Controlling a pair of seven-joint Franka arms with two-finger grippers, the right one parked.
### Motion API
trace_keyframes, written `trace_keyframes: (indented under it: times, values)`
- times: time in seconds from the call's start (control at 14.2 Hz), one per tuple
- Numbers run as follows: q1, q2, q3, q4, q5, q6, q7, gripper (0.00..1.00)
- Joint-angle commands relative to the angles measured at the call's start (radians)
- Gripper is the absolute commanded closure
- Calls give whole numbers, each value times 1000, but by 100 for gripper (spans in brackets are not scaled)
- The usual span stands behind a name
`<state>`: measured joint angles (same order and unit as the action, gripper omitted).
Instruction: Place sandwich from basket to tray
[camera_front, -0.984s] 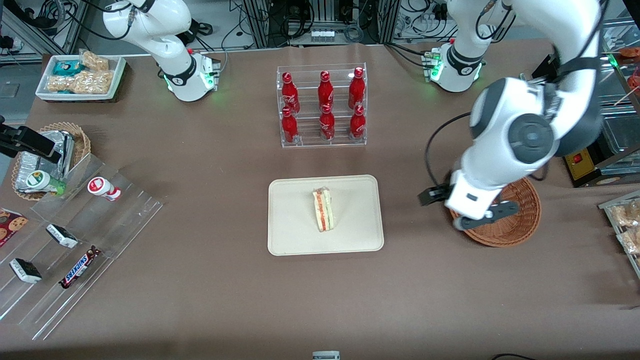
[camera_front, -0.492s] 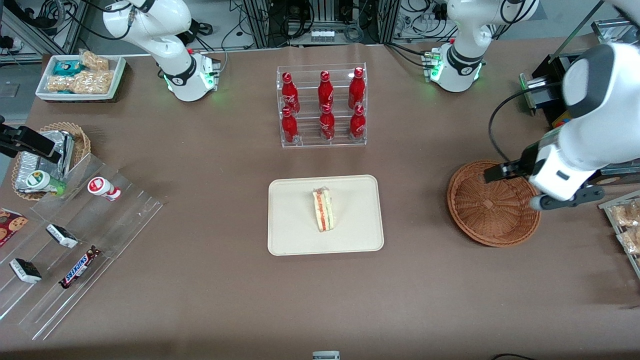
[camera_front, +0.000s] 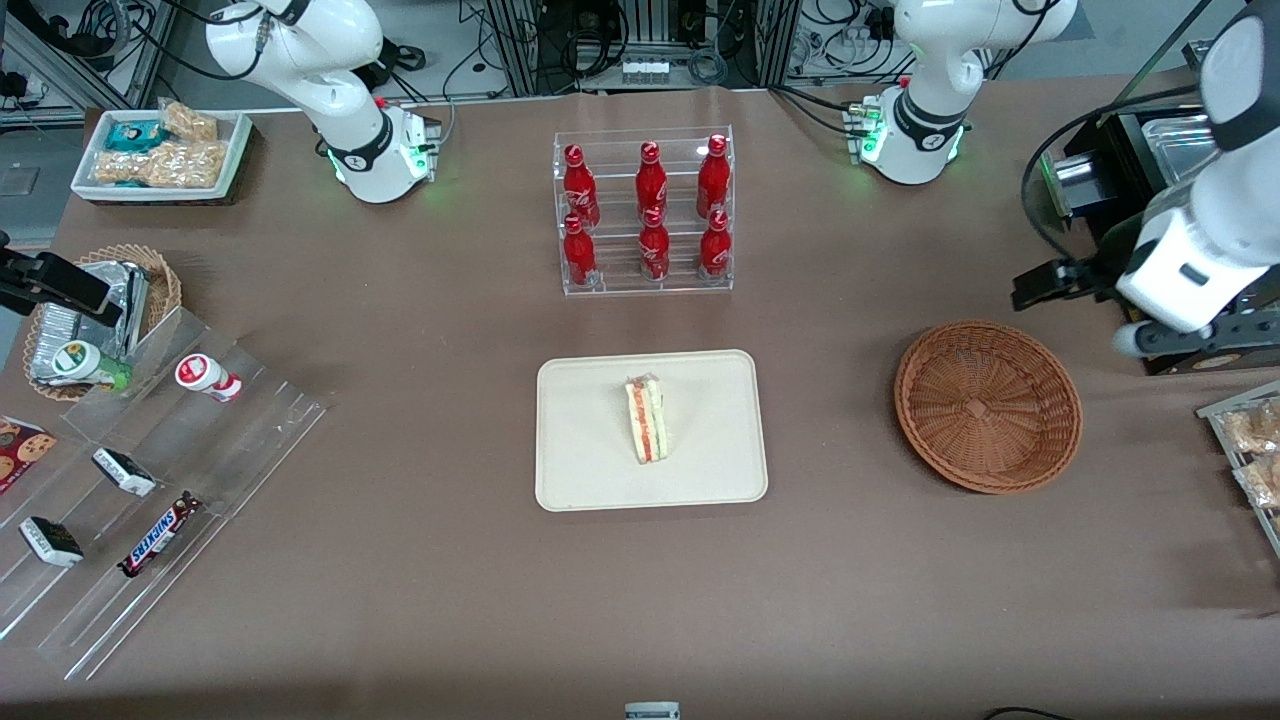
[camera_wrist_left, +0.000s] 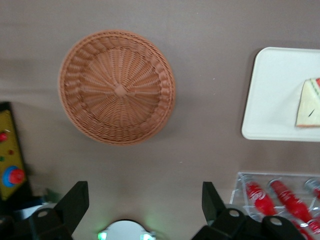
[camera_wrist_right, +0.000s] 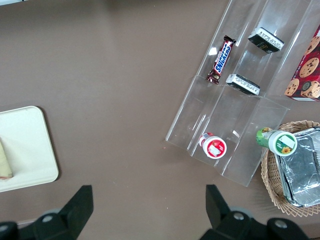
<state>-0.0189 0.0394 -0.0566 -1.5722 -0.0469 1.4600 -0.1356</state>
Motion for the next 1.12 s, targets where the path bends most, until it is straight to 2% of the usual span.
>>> trace_keyframes:
  times: [0.0,0.21,1.05]
  values:
    - [-42,-58,44,-17,48,0,121,0]
    - [-72,-55,46,-17,105,19,186,0]
    - [-79,-53,23,-17,88,46,174,0]
